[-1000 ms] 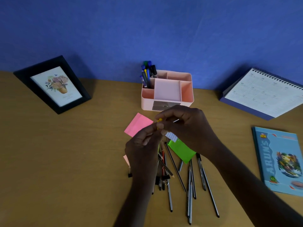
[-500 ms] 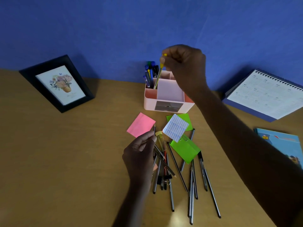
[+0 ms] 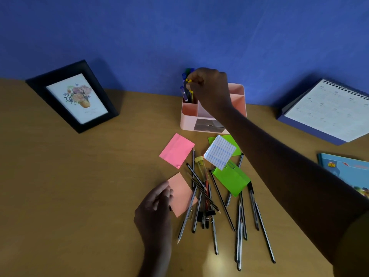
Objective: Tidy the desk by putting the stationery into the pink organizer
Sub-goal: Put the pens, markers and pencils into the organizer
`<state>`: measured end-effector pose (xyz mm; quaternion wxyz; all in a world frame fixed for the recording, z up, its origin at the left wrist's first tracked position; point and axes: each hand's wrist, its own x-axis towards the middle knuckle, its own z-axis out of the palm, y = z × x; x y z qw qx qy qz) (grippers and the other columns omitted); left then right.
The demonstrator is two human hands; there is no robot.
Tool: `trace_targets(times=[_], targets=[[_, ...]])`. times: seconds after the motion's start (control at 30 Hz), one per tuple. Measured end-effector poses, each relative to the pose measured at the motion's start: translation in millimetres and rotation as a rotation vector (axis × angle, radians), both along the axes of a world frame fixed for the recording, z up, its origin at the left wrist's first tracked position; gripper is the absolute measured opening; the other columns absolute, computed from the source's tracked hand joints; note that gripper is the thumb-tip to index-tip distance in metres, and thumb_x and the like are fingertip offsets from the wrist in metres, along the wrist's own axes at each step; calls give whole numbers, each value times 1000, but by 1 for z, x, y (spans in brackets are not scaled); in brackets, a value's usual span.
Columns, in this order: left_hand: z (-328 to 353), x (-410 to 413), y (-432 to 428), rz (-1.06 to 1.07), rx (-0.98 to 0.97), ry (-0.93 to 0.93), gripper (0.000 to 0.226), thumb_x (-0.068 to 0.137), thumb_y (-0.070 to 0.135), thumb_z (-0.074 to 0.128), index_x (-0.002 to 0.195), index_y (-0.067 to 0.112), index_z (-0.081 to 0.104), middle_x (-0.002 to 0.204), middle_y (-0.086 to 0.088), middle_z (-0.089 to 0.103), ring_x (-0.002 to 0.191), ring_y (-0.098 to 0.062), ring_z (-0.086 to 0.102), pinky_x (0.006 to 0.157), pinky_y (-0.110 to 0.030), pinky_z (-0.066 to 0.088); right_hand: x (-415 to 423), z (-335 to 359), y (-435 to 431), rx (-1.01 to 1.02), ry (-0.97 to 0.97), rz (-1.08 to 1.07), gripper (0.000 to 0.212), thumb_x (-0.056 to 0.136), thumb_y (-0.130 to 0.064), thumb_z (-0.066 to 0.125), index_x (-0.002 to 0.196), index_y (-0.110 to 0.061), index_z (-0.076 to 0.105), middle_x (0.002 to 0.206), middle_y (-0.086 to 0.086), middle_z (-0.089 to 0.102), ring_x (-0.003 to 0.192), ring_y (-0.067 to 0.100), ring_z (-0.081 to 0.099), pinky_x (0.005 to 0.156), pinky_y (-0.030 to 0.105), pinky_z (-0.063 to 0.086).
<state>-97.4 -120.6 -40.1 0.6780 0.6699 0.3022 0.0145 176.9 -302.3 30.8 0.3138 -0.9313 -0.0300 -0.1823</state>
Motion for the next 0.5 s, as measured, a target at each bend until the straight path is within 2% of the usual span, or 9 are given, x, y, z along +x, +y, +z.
trace_targets(times=[0.1, 0.13, 0.2, 0.33, 0.47, 0.5], targets=[[-2, -7, 7, 6, 13, 7, 21, 100, 3, 71, 113, 14, 82, 100, 1, 84, 93, -15, 82, 87, -43, 67, 2, 0, -1, 34, 12, -24, 11, 89, -16, 79, 97, -9, 80, 91, 4, 82, 80, 19, 76, 76, 38, 63], [-2, -8, 9, 8, 10, 7, 20, 100, 3, 71, 114, 13, 82, 101, 0, 84, 92, -16, 82, 88, -44, 67, 2, -1, -2, 28, 0, -31, 8, 91, -11, 76, 97, -9, 80, 90, 4, 81, 80, 19, 76, 75, 37, 63], [-2, -10, 11, 14, -3, 6, 20, 100, 3, 71, 114, 12, 82, 100, -2, 84, 92, -18, 82, 87, -43, 66, 2, -1, -5, -15, -24, -47, 14, 94, -6, 66, 95, -11, 79, 90, 3, 81, 79, 18, 75, 74, 36, 62], [-2, -12, 13, 30, -26, 3, 20, 101, 3, 71, 112, 16, 81, 97, -4, 84, 94, -23, 82, 86, -38, 67, -3, -3, -9, -155, 23, -24, 19, 100, -14, 63, 95, -13, 81, 92, 1, 80, 81, 16, 74, 77, 32, 62], [-1, -17, 14, 19, -38, 0, 20, 100, 2, 72, 114, 13, 81, 98, 0, 84, 93, -19, 82, 88, -39, 67, -22, 4, -14, -105, -11, -32, 20, 99, -11, 62, 94, -12, 81, 93, 0, 81, 80, 13, 74, 71, 21, 56], [-1, -18, 13, 11, -36, 0, 21, 100, 2, 72, 115, 13, 80, 99, 1, 84, 94, -18, 81, 88, -40, 67, -31, 6, -15, -81, -26, -39, 19, 97, -12, 63, 93, -12, 82, 92, -1, 81, 79, 13, 73, 70, 22, 55]])
